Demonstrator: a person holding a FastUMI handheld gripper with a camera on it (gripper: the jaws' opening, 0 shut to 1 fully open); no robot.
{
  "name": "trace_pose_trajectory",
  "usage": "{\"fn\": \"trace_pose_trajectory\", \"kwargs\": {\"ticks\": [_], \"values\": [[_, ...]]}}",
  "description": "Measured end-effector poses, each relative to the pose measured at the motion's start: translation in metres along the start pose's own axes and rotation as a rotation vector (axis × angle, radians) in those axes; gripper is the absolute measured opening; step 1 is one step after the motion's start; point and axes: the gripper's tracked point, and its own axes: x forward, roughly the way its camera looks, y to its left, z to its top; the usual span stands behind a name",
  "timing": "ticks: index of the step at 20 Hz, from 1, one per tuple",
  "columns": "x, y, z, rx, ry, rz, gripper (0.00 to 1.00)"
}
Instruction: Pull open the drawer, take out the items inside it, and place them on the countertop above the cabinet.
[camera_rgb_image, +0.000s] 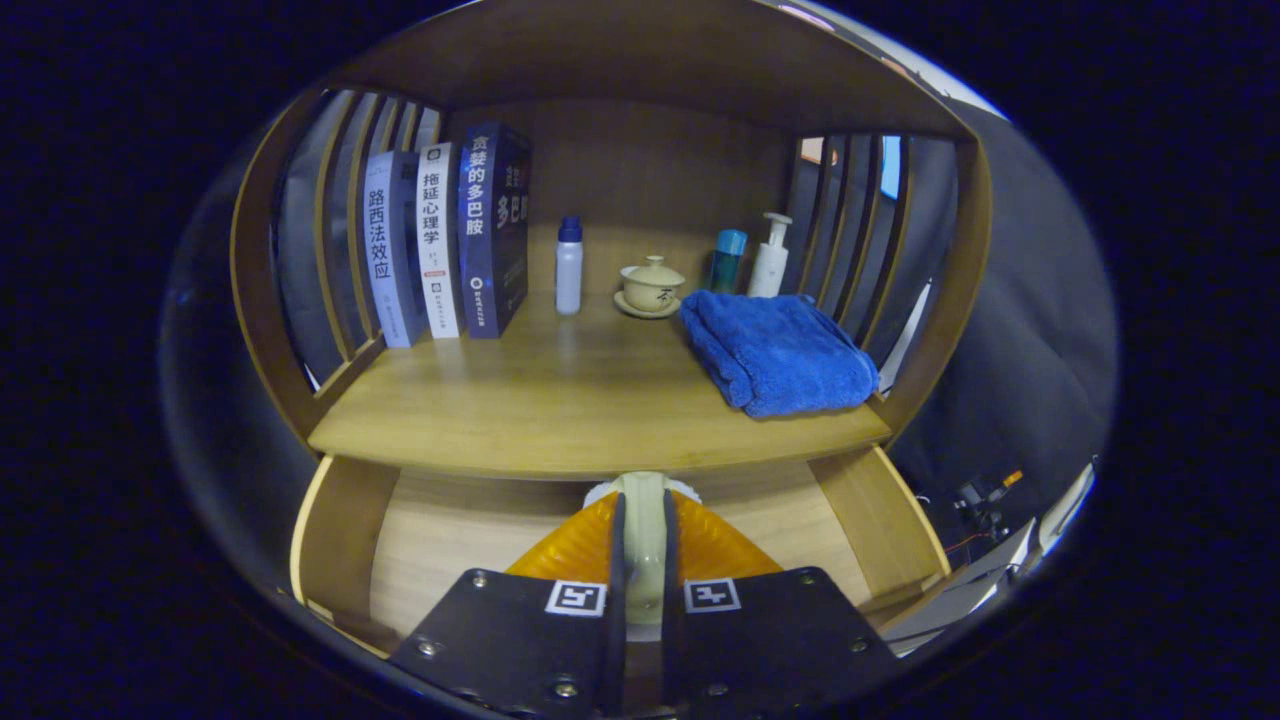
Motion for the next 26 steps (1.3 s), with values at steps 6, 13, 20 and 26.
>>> {"fn": "trace_pose_trajectory", "kwargs": {"ticks": [6, 13, 20, 26], "values": [[-0.021, -0.008, 0.037, 0.000, -0.121, -0.035, 0.14], [0.021, 0.022, 0.080, 0.053, -0.314, 0.105, 0.14], [0.035, 0.031, 0.077, 0.084, -0.410, 0.183, 0.14], [0.049, 0.038, 0.069, 0.063, -0.411, 0.216, 0.14]]}}
